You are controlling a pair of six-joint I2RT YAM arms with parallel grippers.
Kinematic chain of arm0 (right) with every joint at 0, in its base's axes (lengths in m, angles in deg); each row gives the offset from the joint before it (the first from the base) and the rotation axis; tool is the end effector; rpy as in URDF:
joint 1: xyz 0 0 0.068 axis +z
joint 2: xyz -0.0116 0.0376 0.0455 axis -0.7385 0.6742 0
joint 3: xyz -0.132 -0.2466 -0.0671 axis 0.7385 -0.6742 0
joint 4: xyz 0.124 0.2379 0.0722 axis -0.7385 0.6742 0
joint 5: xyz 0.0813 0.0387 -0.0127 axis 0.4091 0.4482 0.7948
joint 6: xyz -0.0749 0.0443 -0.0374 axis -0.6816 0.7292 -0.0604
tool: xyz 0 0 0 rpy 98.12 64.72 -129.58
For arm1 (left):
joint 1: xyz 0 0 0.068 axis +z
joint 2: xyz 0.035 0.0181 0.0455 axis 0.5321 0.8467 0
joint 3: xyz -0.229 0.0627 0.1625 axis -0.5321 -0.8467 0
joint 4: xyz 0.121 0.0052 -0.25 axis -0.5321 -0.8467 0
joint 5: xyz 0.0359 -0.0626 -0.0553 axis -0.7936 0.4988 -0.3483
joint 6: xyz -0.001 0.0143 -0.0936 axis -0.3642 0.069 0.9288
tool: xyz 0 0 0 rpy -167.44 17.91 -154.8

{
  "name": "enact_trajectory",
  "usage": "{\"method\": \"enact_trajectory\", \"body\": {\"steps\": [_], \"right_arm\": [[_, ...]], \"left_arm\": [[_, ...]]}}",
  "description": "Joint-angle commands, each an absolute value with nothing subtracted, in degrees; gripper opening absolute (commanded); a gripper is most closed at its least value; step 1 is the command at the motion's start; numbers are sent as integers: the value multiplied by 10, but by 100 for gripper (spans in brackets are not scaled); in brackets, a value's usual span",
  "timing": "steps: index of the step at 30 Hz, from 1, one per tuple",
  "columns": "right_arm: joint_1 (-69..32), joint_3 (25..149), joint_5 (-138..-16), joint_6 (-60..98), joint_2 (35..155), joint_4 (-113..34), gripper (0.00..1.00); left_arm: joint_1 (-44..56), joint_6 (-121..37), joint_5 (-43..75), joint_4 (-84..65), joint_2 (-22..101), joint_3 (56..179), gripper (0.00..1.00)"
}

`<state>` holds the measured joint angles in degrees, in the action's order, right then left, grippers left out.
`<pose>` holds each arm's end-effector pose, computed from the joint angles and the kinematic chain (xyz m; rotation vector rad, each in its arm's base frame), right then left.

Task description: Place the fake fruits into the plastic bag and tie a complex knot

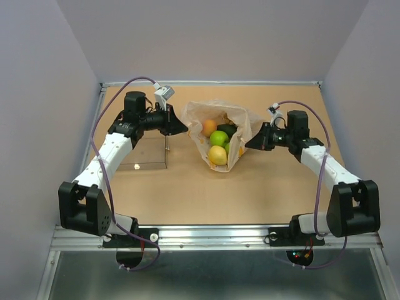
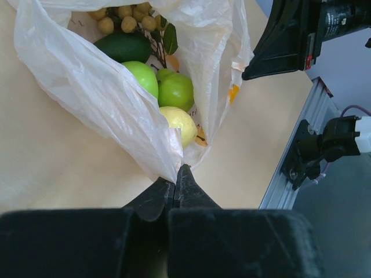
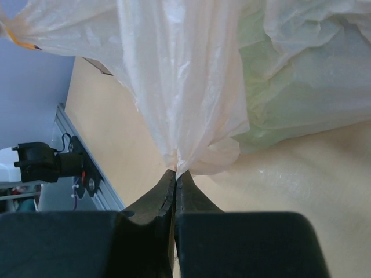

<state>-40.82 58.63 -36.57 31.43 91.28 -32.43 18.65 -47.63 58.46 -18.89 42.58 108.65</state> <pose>0.3108 0.1008 0.2267 -0.2334 2.2038 1.1734 0.3250 -0.1460 0.3276 0.7086 1.8304 -1.0882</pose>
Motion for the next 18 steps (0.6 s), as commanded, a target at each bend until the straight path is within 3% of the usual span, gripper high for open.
{"method": "enact_trajectory", "body": {"steps": [1, 12, 15, 18], "right_arm": [[-438, 685, -358, 318, 854, -336, 0], [-651, 1012, -280, 399, 858, -321, 0], [-676, 1041, -280, 382, 857, -320, 0], [-678, 996, -280, 370, 848, -319, 0]], "left_arm": [[195, -494, 594, -219, 431, 1179, 0], [205, -534, 537, -338, 501, 1565, 0], [209, -536, 530, -334, 485, 1561, 0], [209, -569, 493, -336, 463, 1491, 0]]}}
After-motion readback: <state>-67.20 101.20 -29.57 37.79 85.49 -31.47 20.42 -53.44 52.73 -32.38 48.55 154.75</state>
